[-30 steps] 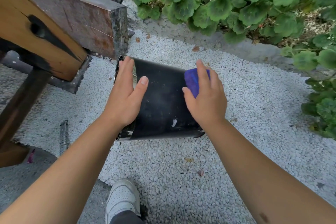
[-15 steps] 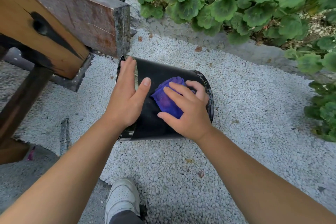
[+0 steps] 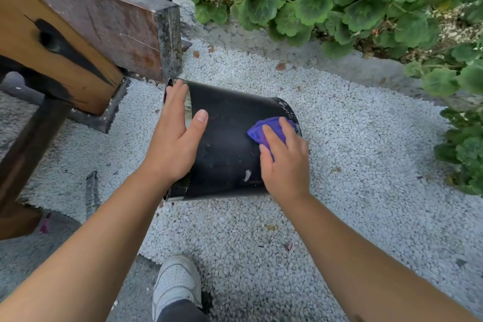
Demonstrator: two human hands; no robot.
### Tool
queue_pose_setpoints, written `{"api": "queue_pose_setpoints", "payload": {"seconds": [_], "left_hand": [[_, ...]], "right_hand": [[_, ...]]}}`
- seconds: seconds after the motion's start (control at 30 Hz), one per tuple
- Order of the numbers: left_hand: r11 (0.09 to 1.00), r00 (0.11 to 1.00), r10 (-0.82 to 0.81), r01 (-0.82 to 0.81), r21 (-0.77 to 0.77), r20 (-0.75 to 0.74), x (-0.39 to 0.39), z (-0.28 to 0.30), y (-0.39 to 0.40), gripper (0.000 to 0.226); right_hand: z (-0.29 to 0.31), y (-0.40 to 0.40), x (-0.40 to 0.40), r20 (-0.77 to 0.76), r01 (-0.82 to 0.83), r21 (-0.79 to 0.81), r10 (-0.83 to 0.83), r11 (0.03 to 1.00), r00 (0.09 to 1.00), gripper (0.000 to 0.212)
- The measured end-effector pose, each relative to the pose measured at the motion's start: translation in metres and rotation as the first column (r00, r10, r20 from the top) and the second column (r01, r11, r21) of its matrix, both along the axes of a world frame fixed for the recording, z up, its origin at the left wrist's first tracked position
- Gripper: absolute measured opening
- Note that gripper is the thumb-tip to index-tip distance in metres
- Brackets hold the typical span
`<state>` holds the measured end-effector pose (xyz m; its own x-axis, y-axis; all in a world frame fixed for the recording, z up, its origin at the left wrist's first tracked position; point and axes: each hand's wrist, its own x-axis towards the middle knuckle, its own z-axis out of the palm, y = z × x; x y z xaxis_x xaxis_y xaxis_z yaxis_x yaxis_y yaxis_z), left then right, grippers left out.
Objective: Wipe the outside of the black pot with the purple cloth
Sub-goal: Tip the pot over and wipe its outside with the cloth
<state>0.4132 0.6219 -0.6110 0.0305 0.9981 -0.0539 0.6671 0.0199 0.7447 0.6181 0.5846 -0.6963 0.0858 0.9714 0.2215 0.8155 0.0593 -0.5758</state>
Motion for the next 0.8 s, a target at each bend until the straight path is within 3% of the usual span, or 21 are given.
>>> {"api": "queue_pose_setpoints", "payload": {"seconds": [0.1,0.2,0.27,0.33,0.4,0.53,0.67,0.73,0.8], "left_hand": [[0.982,0.989,0.150,-0.148,0.121,-0.007,0.002,-0.002,-0.005,0.071],[0.954,0.953,0.246,-0.270,0.127,0.176,-0.005,-0.006,-0.013,0.054],[0.988,0.961,0.080,-0.112,0.106,0.266,-0.022,-0.011,-0.026,0.057],[0.983,0.975,-0.153,0.132,0.131,0.164,-0.035,-0.020,-0.045,0.079],[0.964,0.963,-0.250,0.237,0.119,0.106,-0.035,-0.029,-0.063,0.092],[0.980,0.973,-0.160,0.137,0.146,0.165,-0.020,-0.032,-0.067,0.082],[0.986,0.993,-0.107,0.099,0.138,0.050,-0.019,-0.028,-0.054,0.078],[0.979,0.994,-0.111,0.107,0.172,0.014,-0.011,-0.024,-0.051,0.081],[0.972,0.989,-0.143,0.133,0.194,0.035,-0.006,-0.019,-0.049,0.082]], "right_hand": [[-0.006,-0.003,0.014,0.023,0.033,-0.033,-0.032,0.999,0.999,0.042],[-0.009,-0.003,0.016,0.029,0.041,-0.029,-0.041,0.999,0.999,0.043],[-0.010,-0.003,0.014,0.011,0.046,-0.043,-0.046,0.998,0.999,0.043],[-0.011,-0.002,0.015,-0.006,0.051,-0.059,-0.051,0.997,0.999,0.040],[-0.009,0.000,0.016,-0.007,0.049,-0.055,-0.049,0.997,0.999,0.037],[0.004,0.008,0.014,-0.005,0.016,-0.008,-0.016,1.000,1.000,0.034],[0.038,0.021,-0.004,-0.207,0.038,0.009,-0.035,0.999,0.978,0.034],[0.057,0.020,-0.027,-0.295,0.006,0.108,0.026,0.994,0.955,0.034],[0.068,0.010,-0.056,-0.274,-0.088,0.226,0.150,0.970,0.950,0.033]]}}
